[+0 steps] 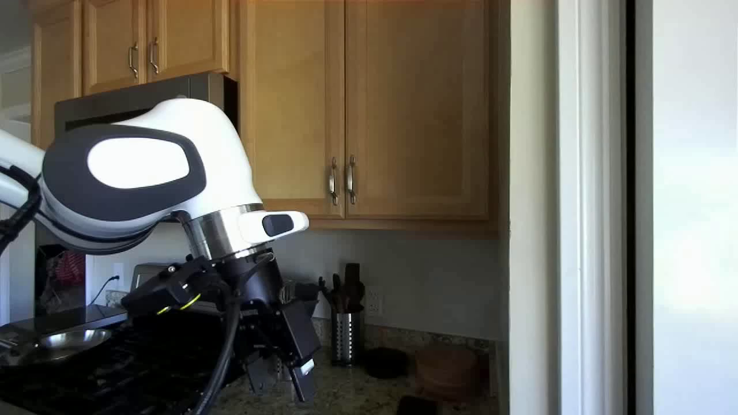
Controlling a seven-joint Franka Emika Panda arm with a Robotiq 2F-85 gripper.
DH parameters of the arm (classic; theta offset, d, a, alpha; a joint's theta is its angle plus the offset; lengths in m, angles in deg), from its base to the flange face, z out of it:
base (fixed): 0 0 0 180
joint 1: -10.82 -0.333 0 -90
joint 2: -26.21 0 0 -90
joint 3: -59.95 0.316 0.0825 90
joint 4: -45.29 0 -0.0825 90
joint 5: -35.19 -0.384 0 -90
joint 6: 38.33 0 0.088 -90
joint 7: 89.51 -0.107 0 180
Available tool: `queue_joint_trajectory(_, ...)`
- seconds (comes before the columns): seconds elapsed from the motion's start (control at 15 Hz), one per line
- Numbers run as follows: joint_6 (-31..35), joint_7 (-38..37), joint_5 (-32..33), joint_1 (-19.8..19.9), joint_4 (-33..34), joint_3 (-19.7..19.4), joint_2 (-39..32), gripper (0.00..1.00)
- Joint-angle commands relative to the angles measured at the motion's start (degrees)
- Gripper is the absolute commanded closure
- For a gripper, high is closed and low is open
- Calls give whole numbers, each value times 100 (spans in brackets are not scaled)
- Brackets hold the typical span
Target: Open the right door of the cabinet.
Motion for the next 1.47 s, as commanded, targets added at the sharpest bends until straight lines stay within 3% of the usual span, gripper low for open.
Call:
queue_joint_trajectory(0.0, -30, 7, -13, -3, -31, 7, -6, 0)
queue_joint_trajectory(0.8, -67, 58, -62, -49, -39, -13, -77, 0)
queue_joint_trajectory(1.07, -130, 943, -752, -709, 336, -348, -56, 0)
queue_joint_trajectory(1.4, -87, 1513, -1586, -1382, 944, -447, -75, 0)
